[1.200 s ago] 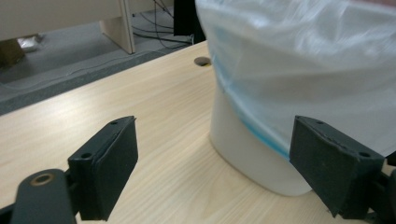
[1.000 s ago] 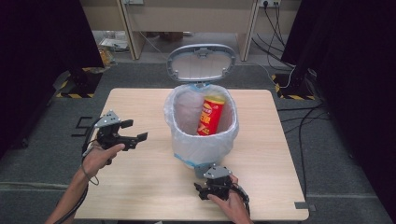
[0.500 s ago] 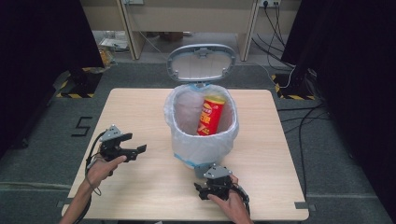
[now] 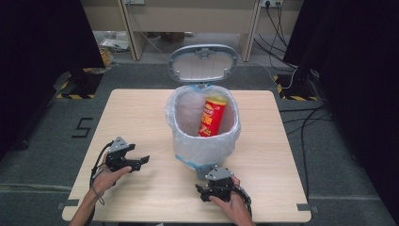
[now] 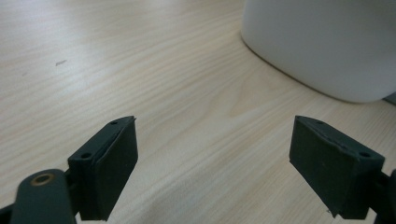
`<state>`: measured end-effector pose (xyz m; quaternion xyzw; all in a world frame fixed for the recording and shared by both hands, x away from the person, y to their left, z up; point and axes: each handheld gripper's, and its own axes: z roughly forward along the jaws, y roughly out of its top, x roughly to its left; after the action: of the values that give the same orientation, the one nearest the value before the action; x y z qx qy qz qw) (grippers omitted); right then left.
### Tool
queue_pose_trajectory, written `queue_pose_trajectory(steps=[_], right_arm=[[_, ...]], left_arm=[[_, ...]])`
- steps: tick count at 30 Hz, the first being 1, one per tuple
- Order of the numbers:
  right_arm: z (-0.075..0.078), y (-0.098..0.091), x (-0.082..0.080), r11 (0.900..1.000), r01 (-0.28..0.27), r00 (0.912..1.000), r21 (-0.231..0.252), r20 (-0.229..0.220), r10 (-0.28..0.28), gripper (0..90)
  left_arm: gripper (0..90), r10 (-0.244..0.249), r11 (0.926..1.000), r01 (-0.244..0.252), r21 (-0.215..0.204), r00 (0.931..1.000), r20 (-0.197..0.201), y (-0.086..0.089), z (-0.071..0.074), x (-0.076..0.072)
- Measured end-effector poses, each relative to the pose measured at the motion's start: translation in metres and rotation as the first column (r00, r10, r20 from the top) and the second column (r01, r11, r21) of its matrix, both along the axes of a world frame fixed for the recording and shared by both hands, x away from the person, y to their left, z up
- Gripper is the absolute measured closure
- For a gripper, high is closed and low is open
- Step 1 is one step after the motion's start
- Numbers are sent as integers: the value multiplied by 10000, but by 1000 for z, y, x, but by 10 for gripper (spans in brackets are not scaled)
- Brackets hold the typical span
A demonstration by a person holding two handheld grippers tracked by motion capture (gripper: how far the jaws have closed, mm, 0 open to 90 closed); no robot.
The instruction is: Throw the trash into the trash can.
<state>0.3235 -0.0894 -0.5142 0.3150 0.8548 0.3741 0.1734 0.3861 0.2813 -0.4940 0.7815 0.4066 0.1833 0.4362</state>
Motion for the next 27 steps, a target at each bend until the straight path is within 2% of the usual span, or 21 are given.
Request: queue_pose_trajectory(steps=[6, 14, 21, 24, 25, 27], right_arm=[[0, 0, 0, 10000, 20, 10000, 0, -14, -20, 190], [0, 0, 0, 10000, 6, 10000, 27, -33, -6, 190], [0, 0, 0, 10000, 14, 10000, -7, 4, -14, 190], [0, 0, 0, 10000, -4, 10000, -19, 13, 4, 190], [0, 0, 0, 10000, 2, 10000, -6, 7, -2, 190], [0, 0, 0, 10000, -22, 10000, -28, 30, 22, 190]], left_arm=[[149, 75, 9996, -71, 258, 9998, -175, 3, -9, -2], [149, 6, 9946, 56, 1034, 9982, -598, 4, -23, -5], [149, 37, 9933, 47, 1158, 9974, -723, 4, -27, -6], [144, 38, 9908, 65, 1351, 9972, -753, 4, -30, -7], [145, 94, 9928, -3, 1201, 9971, -752, 5, -31, -8], [144, 100, 9928, -5, 1198, 9969, -784, 5, -31, -8]])
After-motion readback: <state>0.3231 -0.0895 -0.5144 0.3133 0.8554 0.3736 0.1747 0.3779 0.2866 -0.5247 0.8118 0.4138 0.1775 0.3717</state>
